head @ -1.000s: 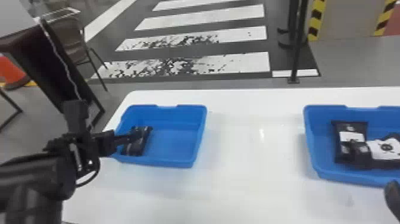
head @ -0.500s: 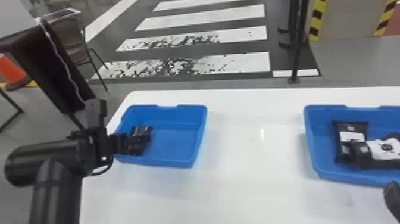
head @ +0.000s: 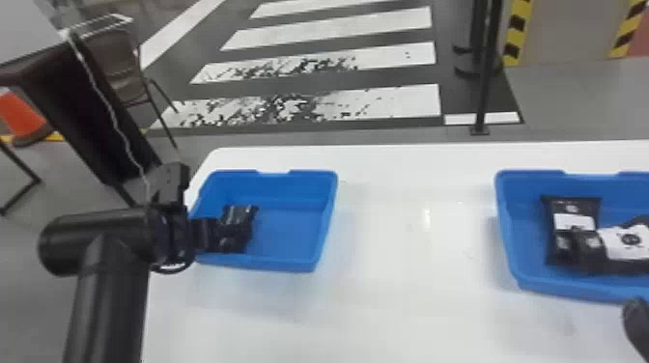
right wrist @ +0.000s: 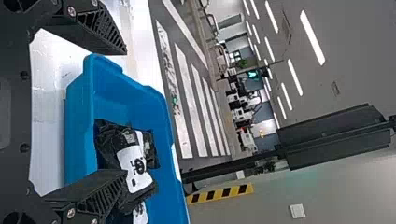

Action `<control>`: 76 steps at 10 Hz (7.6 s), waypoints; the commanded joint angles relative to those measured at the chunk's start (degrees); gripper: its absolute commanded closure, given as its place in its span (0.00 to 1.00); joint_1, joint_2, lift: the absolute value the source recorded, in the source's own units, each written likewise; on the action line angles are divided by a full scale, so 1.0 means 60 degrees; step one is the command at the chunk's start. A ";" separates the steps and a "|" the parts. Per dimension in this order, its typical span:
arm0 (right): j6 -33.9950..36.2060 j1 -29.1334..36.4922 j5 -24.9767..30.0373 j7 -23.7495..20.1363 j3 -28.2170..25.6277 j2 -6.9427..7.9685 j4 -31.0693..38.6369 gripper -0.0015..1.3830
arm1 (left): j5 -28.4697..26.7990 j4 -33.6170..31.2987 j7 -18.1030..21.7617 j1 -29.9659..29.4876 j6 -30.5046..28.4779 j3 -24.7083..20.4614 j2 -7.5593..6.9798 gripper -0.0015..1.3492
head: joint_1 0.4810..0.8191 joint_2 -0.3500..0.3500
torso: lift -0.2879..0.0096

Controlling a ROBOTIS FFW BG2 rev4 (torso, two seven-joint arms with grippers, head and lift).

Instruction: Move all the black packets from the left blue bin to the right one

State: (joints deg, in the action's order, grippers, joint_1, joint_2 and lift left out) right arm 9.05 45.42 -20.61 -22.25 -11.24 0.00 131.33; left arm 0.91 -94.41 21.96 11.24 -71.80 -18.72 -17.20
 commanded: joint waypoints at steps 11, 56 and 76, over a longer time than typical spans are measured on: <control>0.0085 -0.0164 -0.0278 -0.0144 0.0045 0.0009 -0.0033 0.09 | 0.1276 -0.3588 0.0999 -0.1943 0.2123 0.0301 0.0141 0.89 | 0.63 0.80 | 0.35; 0.0343 -0.4687 0.0198 -0.0979 -0.1402 -0.0806 -0.3104 0.09 | 0.5046 -0.7971 0.1526 -0.7263 0.6553 0.1577 0.0757 0.11 | 0.63 0.10 | 0.35; -0.1532 0.1031 0.0884 0.0178 -0.0755 0.0009 0.0787 0.09 | 0.3466 -0.8909 -0.0525 -1.0967 0.9764 0.0206 0.1767 0.11 | 0.63 0.43 | 0.35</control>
State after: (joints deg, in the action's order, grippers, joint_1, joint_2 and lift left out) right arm -0.14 51.60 -15.26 -21.17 -15.81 0.00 136.05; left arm 21.64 -147.86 18.81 -54.56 -13.23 -17.46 -6.53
